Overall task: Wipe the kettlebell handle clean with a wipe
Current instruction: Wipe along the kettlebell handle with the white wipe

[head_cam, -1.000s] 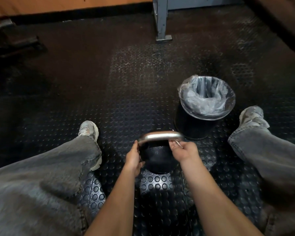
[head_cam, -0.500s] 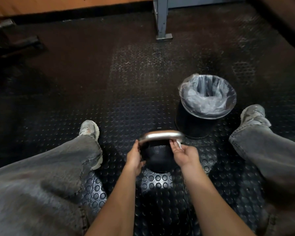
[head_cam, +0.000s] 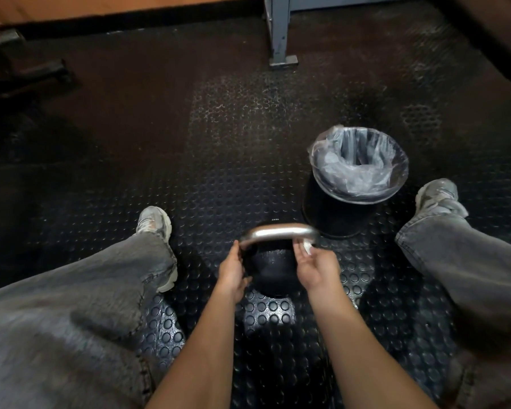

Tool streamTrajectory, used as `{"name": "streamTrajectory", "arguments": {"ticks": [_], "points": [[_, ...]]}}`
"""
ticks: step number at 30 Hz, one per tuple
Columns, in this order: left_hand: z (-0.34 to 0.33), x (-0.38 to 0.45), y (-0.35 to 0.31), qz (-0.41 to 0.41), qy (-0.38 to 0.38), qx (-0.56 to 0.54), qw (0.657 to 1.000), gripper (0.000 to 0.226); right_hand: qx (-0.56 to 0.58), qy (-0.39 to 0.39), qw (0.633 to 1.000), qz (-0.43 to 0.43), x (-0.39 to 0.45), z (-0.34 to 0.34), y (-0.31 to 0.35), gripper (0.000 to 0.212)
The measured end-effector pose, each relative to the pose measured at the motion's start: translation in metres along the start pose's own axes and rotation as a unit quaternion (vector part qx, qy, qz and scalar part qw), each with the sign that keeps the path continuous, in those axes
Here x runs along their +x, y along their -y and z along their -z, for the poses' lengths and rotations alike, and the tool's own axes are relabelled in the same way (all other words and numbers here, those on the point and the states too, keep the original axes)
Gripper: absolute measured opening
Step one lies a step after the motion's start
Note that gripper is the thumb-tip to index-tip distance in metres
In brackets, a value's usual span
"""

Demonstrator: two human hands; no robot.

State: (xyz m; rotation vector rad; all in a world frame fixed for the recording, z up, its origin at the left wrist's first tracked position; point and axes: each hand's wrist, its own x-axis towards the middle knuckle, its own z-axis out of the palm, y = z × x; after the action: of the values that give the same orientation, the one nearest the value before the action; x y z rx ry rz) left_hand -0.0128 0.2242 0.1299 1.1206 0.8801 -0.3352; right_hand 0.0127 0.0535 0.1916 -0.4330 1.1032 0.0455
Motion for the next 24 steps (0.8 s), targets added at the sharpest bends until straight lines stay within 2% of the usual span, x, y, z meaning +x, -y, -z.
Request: {"name": "streamTrajectory", "arguments": {"ticks": [3, 6, 9, 12, 13, 14, 16, 17, 19, 22, 24], "points": [[0.000, -0.001, 0.002, 0.001, 0.000, -0.007, 1.000, 0.049, -0.058, -0.032, 0.998, -0.019, 0.015, 0.015, 0.006, 0.049], [-0.002, -0.003, 0.000, 0.001, 0.004, -0.009, 1.000, 0.048, -0.029, 0.024, 0.999, -0.009, 0.014, 0.005, 0.005, 0.044], [-0.003, -0.005, -0.001, 0.001, 0.007, -0.010, 1.000, 0.047, -0.114, 0.096, 0.987, 0.066, -0.005, 0.001, -0.024, 0.031], [-0.002, -0.005, 0.000, 0.003, 0.001, -0.006, 1.000, 0.047, -0.198, 0.173, 0.956, 0.131, -0.021, 0.006, -0.037, 0.045], [-0.002, -0.004, 0.000, 0.004, 0.000, -0.005, 1.000, 0.047, -0.206, 0.165, 0.954, 0.143, -0.021, 0.007, -0.032, 0.042], [-0.002, -0.003, 0.000, 0.004, 0.001, -0.004, 1.000, 0.047, -0.171, 0.131, 0.968, 0.132, -0.015, 0.006, -0.024, 0.036], [-0.002, -0.002, 0.000, 0.002, 0.003, -0.005, 1.000, 0.047, -0.065, 0.059, 0.994, 0.059, 0.005, 0.003, -0.005, 0.025], [-0.003, -0.002, 0.000, 0.001, 0.003, -0.005, 1.000, 0.047, -0.026, 0.040, 0.999, 0.015, 0.012, 0.004, 0.003, 0.029], [-0.003, -0.004, -0.001, -0.001, 0.002, -0.007, 1.000, 0.046, -0.017, 0.019, 0.999, -0.040, 0.018, 0.012, 0.011, 0.043], [-0.003, -0.004, 0.001, -0.002, 0.000, -0.002, 1.000, 0.046, -0.027, 0.047, 0.998, -0.043, 0.019, 0.013, 0.012, 0.043], [-0.003, -0.004, 0.000, -0.002, -0.002, 0.005, 1.000, 0.047, -0.046, 0.078, 0.996, 0.005, 0.008, 0.003, 0.004, 0.031]]}}
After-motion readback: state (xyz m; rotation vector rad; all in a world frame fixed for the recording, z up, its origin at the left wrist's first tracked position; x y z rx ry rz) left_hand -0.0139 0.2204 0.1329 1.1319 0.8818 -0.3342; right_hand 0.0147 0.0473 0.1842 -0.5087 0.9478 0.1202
